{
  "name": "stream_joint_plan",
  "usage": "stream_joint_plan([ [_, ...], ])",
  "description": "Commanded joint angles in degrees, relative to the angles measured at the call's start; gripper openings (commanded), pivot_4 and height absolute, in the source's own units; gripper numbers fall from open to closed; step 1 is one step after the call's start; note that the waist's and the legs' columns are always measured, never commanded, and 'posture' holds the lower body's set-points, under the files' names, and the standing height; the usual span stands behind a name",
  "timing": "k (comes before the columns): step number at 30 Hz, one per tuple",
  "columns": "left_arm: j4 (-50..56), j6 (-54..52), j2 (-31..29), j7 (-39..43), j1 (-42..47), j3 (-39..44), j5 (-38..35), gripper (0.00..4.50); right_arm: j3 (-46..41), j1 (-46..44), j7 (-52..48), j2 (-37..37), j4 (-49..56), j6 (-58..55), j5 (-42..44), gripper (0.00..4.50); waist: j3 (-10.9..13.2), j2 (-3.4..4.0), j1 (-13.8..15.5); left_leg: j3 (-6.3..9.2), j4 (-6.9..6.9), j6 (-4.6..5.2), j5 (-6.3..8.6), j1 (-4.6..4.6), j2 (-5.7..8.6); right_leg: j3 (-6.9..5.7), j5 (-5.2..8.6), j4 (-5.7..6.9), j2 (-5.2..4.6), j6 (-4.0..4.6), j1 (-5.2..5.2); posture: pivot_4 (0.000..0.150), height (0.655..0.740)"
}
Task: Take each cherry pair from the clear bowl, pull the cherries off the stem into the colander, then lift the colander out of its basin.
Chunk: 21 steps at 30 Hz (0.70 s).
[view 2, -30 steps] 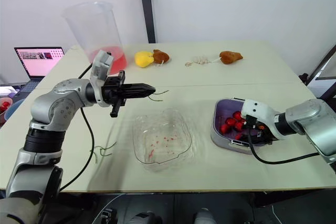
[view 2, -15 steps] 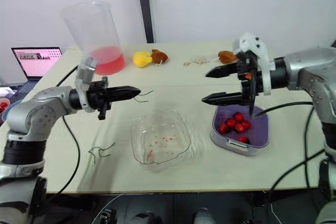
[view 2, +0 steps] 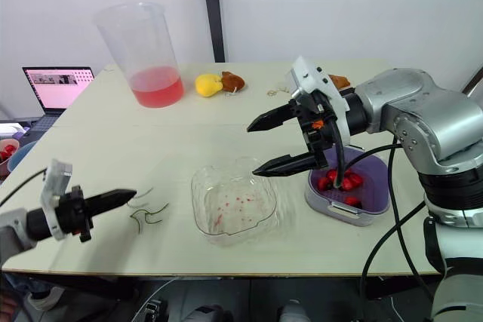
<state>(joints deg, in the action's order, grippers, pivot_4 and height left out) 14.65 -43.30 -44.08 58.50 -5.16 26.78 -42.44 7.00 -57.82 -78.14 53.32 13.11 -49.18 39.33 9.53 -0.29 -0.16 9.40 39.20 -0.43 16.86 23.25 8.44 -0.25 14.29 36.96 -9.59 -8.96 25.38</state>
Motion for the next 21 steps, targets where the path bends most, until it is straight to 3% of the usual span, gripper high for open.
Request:
stream_joint_plan([
  [1,-2.69,0.85,-2.24,-0.96,-1.05,-2.4,3.62,0.0,-0.78,-1.24,-0.06,0.21,-0.19,2.02,-1.62,4.48,0.0,0.0,0.03,-0.01,0.0,0.0,0.0,0.0,0.0,0.0,0.0,0.0,0.0,0.0,0.01,0.15,0.74],
  [5,-6.15,-0.09,-2.58,-1.32,2.74,-2.91,2.61,0.0,-1.15,-1.6,0.54,0.49,-0.35,1.76,-2.36,4.48,0.0,0.0,0.09,-0.02,-0.01,0.0,0.0,-0.01,0.0,0.01,0.0,0.01,0.01,0.0,0.02,0.15,0.74],
  [14,-10.99,0.57,-5.46,0.95,8.45,-3.96,3.48,4.48,-1.97,-1.51,2.08,1.04,0.52,0.14,-2.22,4.5,0.0,0.01,-0.54,-0.01,-0.05,0.0,0.0,0.0,-0.02,0.01,0.0,0.02,0.02,0.0,0.06,0.15,0.74],
  [21,-10.78,3.25,-7.53,3.56,9.16,-6.39,5.81,4.48,-1.44,-0.96,1.95,2.15,1.78,-0.58,-2.46,4.5,0.0,0.01,-0.59,-0.02,-0.06,0.0,0.0,0.0,-0.03,0.01,0.0,0.01,0.02,0.0,0.06,0.15,0.74],
])
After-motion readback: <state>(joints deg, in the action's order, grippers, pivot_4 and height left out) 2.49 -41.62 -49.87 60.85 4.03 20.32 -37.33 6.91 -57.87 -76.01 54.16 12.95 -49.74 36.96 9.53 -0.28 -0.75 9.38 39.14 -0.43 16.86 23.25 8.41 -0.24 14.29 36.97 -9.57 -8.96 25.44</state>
